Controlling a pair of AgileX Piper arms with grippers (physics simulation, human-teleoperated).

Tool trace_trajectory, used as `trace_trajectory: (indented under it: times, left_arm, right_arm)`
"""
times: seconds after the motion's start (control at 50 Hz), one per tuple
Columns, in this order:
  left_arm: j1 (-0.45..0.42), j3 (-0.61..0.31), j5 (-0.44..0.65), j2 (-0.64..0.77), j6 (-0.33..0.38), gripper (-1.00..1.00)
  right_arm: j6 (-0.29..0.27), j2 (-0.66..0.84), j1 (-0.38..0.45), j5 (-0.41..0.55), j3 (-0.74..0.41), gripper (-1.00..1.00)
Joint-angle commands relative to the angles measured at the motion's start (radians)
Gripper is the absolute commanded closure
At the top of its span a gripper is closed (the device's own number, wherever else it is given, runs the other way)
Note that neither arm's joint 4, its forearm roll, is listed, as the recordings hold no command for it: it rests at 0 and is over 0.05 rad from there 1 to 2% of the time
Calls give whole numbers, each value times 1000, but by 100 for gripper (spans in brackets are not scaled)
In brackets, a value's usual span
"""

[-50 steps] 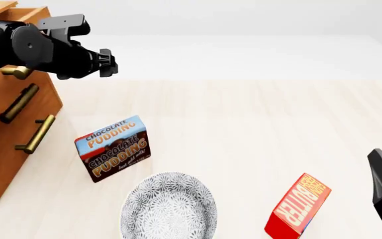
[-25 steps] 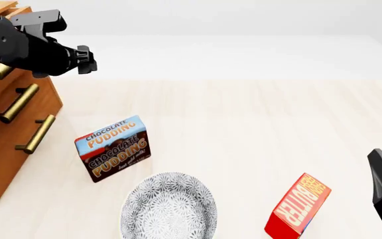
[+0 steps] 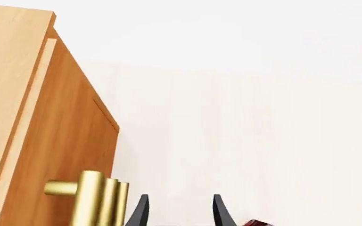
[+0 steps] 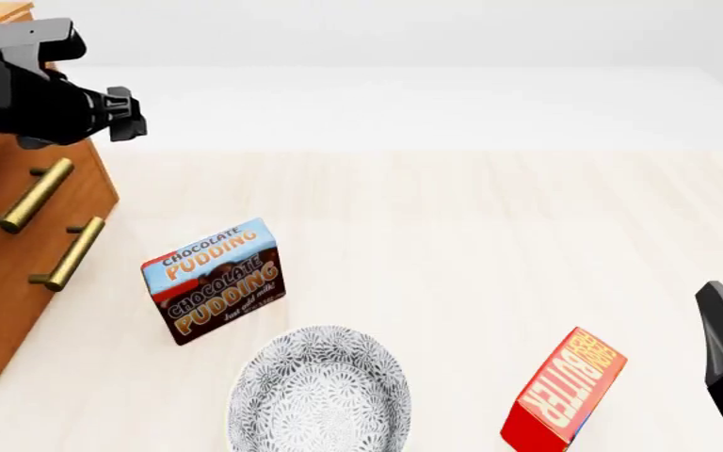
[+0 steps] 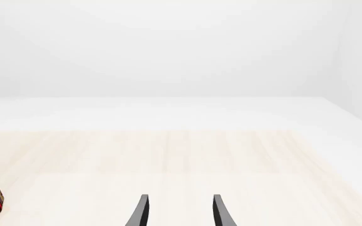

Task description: Put the butter at the front in the top drawer of the cabinet and close it.

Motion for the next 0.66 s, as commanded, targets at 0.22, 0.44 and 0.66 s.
trace_trajectory:
  times: [0.22,0.44,0.66]
  left_arm:
    - [89,30,2,-52,26,-100]
    - [69,46,-6,-77,16,-100]
    - [-66,43,28,-124,-12,-100]
  right_arm:
    - [0,-1,0,0,1,-100]
    - [-1,-1,0,0,1,-100]
    - [-1,-1,0,0,1,-100]
